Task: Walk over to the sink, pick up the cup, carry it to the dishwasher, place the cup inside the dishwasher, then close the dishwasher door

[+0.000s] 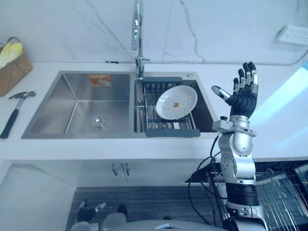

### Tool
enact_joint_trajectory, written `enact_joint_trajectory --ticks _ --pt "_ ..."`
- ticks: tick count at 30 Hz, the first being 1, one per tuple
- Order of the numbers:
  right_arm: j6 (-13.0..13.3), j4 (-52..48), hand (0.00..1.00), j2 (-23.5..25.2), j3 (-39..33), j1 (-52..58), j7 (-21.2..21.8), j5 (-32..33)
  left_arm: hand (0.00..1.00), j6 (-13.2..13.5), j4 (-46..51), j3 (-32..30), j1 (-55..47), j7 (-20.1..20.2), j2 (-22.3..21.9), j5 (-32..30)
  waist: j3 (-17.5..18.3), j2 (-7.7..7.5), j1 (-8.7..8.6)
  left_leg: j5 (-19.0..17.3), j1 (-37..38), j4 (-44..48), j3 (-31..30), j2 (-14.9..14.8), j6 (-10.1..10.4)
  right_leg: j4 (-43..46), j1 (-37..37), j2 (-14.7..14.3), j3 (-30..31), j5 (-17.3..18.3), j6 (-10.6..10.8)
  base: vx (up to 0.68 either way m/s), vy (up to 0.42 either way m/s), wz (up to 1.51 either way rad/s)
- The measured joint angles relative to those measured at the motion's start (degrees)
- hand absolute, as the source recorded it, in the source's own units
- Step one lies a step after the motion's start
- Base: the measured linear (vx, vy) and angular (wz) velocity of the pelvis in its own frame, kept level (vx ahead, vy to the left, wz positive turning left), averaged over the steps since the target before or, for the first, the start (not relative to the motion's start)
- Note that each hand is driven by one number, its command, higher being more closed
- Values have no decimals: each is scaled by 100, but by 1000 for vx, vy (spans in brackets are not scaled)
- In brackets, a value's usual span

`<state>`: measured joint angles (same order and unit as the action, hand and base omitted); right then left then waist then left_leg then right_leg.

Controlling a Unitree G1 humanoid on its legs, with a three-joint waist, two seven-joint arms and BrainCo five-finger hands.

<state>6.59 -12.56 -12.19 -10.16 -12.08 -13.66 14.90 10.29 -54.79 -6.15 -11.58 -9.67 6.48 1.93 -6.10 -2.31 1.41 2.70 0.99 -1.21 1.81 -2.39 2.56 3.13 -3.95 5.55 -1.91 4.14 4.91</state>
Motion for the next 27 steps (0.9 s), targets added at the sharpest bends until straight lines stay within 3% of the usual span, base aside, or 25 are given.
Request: enact_joint_trajectory --ticks 5,13,16,27 --pt "-600 8 0 -75 -154 446 73 36 0 35 -35 7 16 3 20 -109 16 -2 -160 148 157 -315 28 -8 14 -61 -2 -48 18 -44 54 56 -29 -7" --pt "-1325 297 0 -85 -122 455 415 50 0 158 -47 68 14 2 35 -121 21 1 -177 173 166 -319 105 -2 -10 -212 -29 -34 -17 -188 96 -14 3 -5" --pt "-1436 850 0 -249 -65 190 612 76 0 157 -47 79 14 6 29 -252 35 23 -156 227 119 -326 -5 48 -33 -243 -32 9 -123 -208 118 -60 18 15" --pt "-1430 1977 0 -348 -49 -861 603 508 0 96 -24 111 -81 13 36 -338 68 -8 16 350 -12 -364 -208 159 -71 -415 -135 133 -490 -299 201 -37 18 15"
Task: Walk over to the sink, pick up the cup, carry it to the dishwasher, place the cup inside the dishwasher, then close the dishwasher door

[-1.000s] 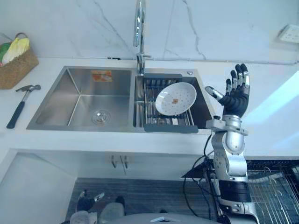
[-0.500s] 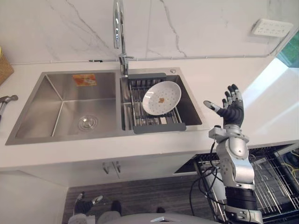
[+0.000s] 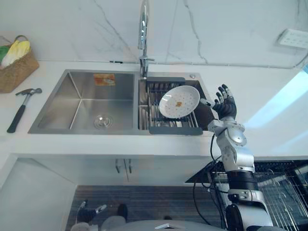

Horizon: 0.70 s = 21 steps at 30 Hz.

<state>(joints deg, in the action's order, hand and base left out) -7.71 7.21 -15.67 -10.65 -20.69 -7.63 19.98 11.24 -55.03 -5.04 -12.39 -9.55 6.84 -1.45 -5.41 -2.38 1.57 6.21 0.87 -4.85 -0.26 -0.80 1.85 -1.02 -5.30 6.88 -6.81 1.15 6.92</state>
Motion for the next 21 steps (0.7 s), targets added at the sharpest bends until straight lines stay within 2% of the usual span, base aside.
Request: enact_joint_trajectory --ticks 4,21 --pt "-44 126 0 -44 0 -142 -23 91 0 -2 34 0 -29 0 0 -1 -2 -7 24 22 0 -2 0 18 -33 -39 -21 17 -13 -29 -1 0 4 1" --pt "-664 1668 0 -554 -14 -1391 -55 243 0 -19 50 24 -41 66 28 -4 -29 -57 91 45 19 -7 -128 71 -49 -82 -153 50 -172 -52 16 2 1 4"
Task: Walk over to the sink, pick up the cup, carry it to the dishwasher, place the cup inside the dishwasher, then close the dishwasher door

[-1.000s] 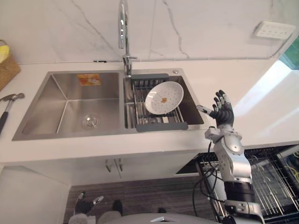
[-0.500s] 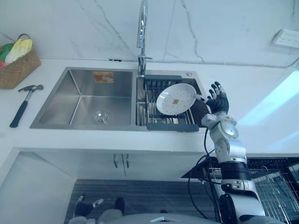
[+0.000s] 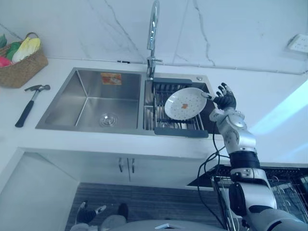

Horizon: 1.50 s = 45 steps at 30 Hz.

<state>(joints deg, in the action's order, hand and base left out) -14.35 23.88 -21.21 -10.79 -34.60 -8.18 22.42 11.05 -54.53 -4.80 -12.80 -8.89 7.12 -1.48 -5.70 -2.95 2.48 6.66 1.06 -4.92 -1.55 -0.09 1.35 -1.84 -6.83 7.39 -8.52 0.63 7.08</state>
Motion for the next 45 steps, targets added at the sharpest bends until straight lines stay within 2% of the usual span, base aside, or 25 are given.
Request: enact_joint_trajectory --ticks 5,16,22,27,36,41,45 --pt "-119 538 0 -250 117 -305 172 19 0 -36 40 34 10 51 18 1 -21 -15 31 0 2 -1 -4 43 -4 -6 -16 37 -9 -3 25 0 0 0" --pt "-379 1333 0 -466 175 -1033 239 21 0 -112 171 42 25 57 29 14 -221 -32 62 18 63 -3 -65 77 -30 -50 -131 64 -95 -9 39 3 -2 2" --pt "-542 1548 0 -605 250 -1177 359 19 0 -136 164 52 15 88 38 14 -274 -26 68 18 63 -4 -104 82 -30 -76 -162 63 -135 -9 39 1 -3 3" --pt "-850 1810 0 -691 293 -1212 416 12 0 -150 161 155 13 92 76 15 -280 -23 80 17 79 -5 -131 87 -29 -87 -201 63 -164 -9 39 2 -1 1" --pt "-1080 2119 0 -774 293 -1357 459 -45 0 -198 161 200 8 95 78 18 -342 3 75 18 89 -5 -133 89 -30 -87 -214 63 -166 -9 38 0 0 0" --pt "-1106 2223 0 -886 291 -1397 649 -173 0 -199 159 224 8 96 85 19 -357 6 73 16 119 -5 -137 92 -28 -102 -253 63 -173 -9 38 0 0 0" --pt "-1227 2240 0 -886 290 -1397 692 -253 0 -199 158 264 8 96 87 25 -375 21 68 15 119 -5 -136 92 -26 -105 -253 63 -173 -9 37 0 0 0"
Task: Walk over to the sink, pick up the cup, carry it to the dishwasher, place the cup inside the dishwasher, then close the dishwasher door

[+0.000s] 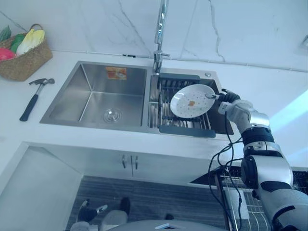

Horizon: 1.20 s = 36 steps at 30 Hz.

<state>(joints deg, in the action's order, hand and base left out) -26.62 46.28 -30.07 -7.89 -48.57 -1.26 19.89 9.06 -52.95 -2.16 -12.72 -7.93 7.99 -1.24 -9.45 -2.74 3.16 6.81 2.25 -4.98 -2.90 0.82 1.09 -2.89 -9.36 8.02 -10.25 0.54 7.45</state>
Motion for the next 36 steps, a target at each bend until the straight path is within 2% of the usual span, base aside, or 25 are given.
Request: enact_joint_trajectory --ticks 13,21,22,32,36 --pt "-228 271 0 0 -10 -12 610 -2 0 -48 0 5 0 1 1 2 -26 11 0 -13 2 0 -2 4 17 -18 -12 0 -4 1 -1 0 0 0" --pt "-247 469 0 0 -13 -14 644 -4 0 -53 -4 12 2 4 -2 2 -119 32 -2 -44 52 -1 -16 9 51 -19 -70 2 -20 31 -27 0 0 0" --pt "-248 469 100 0 -15 -14 645 -4 0 -54 -4 12 2 5 -2 3 -119 32 0 -48 51 -1 -17 9 52 -19 -71 2 -20 37 -26 0 0 0" --pt "-229 550 100 -47 -147 -14 618 3 0 -72 -6 14 2 47 2 3 -120 30 -1 -30 49 -2 -52 25 17 -14 -86 4 -67 46 -8 0 0 0" --pt "-123 643 100 -48 -170 -13 582 5 0 -104 -5 16 4 74 4 3 -120 31 1 -30 50 -3 -70 25 17 -6 -96 6 -92 47 -7 5 -3 2"
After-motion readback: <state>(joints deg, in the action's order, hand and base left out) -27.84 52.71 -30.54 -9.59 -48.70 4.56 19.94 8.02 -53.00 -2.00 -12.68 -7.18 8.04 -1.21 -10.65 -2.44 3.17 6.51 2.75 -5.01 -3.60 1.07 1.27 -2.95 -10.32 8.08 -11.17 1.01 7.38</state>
